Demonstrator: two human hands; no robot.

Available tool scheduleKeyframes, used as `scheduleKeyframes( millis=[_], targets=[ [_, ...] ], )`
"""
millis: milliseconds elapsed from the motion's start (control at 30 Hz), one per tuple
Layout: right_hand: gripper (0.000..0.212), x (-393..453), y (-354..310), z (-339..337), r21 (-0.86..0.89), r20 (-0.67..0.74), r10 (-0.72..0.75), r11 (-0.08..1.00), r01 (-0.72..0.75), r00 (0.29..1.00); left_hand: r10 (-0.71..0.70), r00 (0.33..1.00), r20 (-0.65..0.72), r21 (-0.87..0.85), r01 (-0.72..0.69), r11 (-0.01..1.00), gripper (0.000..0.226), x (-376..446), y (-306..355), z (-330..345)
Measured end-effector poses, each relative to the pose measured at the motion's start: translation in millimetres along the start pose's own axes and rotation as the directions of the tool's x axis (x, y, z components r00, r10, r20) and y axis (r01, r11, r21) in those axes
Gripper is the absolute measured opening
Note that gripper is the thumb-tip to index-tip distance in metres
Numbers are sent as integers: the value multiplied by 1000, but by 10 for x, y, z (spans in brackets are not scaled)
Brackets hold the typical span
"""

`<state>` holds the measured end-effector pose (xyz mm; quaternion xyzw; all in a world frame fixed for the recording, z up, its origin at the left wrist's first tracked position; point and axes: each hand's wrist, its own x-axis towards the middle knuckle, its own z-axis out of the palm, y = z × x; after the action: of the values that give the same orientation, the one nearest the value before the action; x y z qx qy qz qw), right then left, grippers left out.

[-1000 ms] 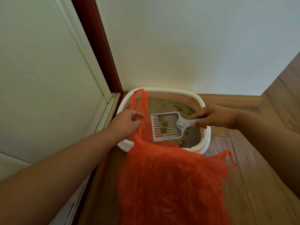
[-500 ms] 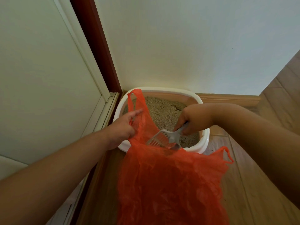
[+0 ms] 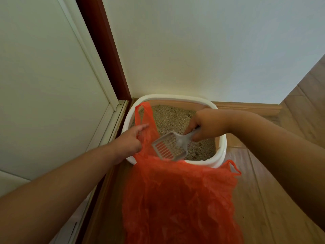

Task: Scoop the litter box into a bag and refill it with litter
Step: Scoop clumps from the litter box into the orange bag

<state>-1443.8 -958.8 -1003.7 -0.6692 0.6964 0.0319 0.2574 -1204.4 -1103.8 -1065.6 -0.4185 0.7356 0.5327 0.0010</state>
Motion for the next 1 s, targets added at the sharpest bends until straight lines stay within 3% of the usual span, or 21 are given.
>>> scheduleKeyframes(
  millis=[167,300,400,800,1000],
  targets=[
    [18,-47,324,-11,133,-94,283,954,-269,955,-15,1000,-9,67,15,998,100,0,-2,17],
    [38,52,467,202,10,-81,431,902,-431,899,-25,1000,0,98,25,995,99,-6,2,33],
    [42,131,550,358,-86,-63,500,859,-504,864,-40,999,20,98,38,995,100,17,-22,36],
    [31,265,749,593,-194,-30,626,761,-619,779,-8,999,44,101,4,995,103,88,-83,67],
    [35,308,771,531,-213,2,624,764,-609,782,-2,999,46,89,-2,996,101,78,-89,62]
  ],
)
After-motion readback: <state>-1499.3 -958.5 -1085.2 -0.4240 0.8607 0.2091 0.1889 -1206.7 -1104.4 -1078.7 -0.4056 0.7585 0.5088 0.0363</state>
